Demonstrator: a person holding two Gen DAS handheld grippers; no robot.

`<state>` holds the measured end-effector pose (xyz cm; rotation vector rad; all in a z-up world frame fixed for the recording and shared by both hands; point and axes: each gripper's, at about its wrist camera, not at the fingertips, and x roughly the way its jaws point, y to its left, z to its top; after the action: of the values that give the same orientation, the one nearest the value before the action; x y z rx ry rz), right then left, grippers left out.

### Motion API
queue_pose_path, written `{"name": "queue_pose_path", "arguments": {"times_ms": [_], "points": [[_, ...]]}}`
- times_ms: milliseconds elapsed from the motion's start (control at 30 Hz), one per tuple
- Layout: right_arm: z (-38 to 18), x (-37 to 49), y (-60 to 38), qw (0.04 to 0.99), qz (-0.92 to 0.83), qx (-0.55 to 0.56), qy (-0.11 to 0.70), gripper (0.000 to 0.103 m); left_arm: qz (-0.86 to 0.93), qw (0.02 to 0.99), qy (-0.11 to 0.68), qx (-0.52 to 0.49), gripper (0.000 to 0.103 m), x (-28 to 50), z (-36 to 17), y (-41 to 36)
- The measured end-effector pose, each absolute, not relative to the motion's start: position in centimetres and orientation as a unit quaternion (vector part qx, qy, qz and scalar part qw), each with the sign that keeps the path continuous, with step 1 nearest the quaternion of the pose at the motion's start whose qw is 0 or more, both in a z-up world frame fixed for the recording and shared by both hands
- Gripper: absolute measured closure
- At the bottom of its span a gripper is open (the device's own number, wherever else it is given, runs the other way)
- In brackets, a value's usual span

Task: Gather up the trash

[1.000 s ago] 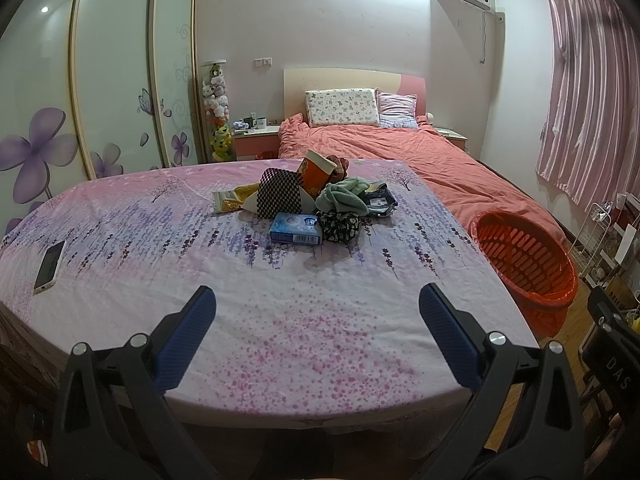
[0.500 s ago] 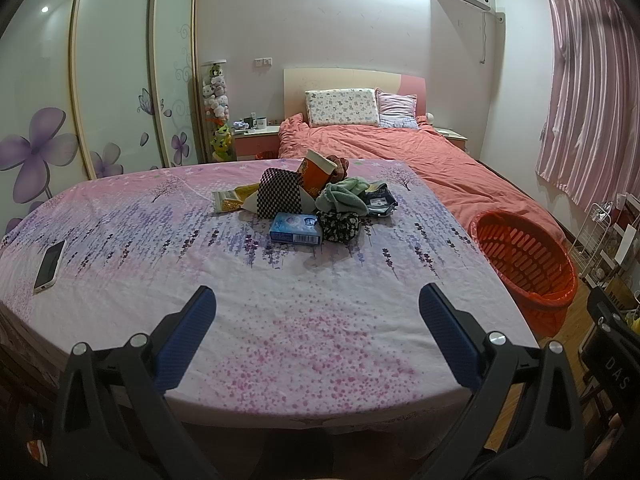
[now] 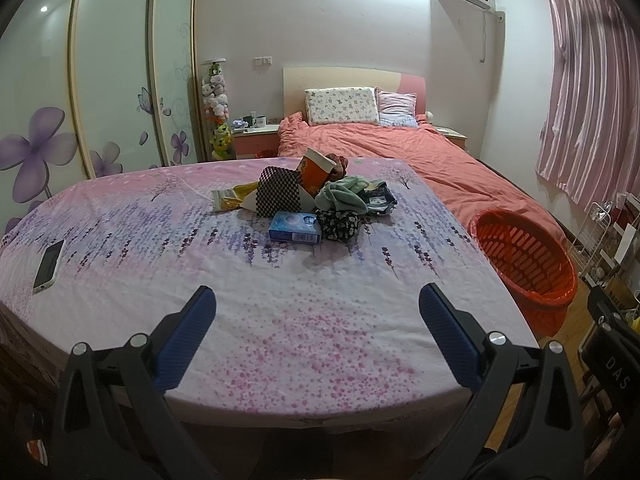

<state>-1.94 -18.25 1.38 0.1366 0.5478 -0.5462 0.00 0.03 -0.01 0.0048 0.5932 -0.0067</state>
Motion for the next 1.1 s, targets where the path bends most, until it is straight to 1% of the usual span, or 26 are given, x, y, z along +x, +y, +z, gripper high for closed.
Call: {"name": "queue_pose_path", "arguments": {"times_ms": [800, 1100], "points": [[1.25, -1.8, -18.16, 0.923, -0.267, 0.065, 0.268, 0.002, -0.004, 0.956, 0.295, 0.002, 0.004, -0.27, -0.08, -0.66], [1.08, -1.73, -18.27, 0.923, -0.268, 0.066, 0.269, 0.002, -0.004, 0.954, 0.3, 0.0, 0.004, -0.5, -0.9, -0.4]]}}
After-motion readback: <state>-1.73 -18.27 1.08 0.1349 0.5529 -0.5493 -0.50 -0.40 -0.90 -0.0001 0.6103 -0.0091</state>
